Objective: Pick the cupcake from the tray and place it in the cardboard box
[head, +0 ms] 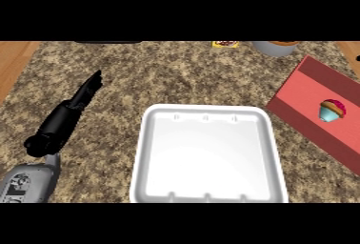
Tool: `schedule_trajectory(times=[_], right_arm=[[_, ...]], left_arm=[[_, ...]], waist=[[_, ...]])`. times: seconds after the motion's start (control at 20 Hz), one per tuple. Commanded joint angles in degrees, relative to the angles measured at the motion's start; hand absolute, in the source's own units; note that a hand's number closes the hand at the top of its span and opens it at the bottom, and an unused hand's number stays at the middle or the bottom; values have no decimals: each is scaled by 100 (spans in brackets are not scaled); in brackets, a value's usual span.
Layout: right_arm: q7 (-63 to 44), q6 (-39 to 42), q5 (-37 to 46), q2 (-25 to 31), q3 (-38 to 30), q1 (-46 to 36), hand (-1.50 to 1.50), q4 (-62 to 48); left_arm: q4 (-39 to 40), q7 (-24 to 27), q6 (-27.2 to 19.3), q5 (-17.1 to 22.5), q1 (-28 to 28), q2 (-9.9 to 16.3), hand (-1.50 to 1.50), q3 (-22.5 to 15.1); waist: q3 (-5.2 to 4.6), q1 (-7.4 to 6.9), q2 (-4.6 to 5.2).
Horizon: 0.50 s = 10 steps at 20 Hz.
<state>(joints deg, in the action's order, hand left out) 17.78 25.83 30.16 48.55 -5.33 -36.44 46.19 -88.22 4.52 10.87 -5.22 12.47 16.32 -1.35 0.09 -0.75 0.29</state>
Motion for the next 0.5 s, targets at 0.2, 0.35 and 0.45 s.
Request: schedule_trajectory(times=[0.2,0.35,0.45], right_arm=[[98,213,-2308,-601,-2203,-459,-150,-1041],[-427,244,-2766,-527,-2709,-706,-150,-1553],[-403,265,-2837,-192,-2908,-671,-150,-1934]], left_arm=[[-189,-197,63,56,-75,96,0,71],[-74,-177,96,159,143,46,0,136],[-6,76,0,-47,-147,-74,0,-29]], waist=[[19,52,-44],[3,49,-6],[2,-11,20]])
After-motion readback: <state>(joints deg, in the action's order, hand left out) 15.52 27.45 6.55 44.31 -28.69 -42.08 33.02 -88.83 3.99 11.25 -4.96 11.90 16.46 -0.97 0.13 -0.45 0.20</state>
